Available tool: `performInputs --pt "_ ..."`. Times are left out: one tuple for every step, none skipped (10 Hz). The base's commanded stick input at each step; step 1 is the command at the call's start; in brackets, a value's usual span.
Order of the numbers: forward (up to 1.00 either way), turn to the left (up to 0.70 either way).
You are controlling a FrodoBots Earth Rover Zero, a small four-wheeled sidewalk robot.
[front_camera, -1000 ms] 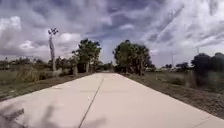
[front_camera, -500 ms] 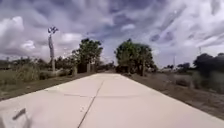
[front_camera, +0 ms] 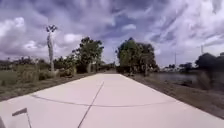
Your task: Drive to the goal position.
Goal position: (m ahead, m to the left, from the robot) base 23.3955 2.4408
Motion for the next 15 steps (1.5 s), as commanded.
performInputs --pt "1.0 0.0" --pt "1.0 0.0" --pt "1.0 -0.12" --pt "1.0 -0.38" --pt "1.0 -0.21" --pt "1.0 -0.07" --pt "1.0 0.0" --pt "1.0 0.0" --pt "1.0 0.0" --pt "1.0 0.0" --pt "1.0 0.0" --pt "1.0 0.0" --pt "1.0 0.0" --pt "1.0 0.0" --pt "1.0 0.0"
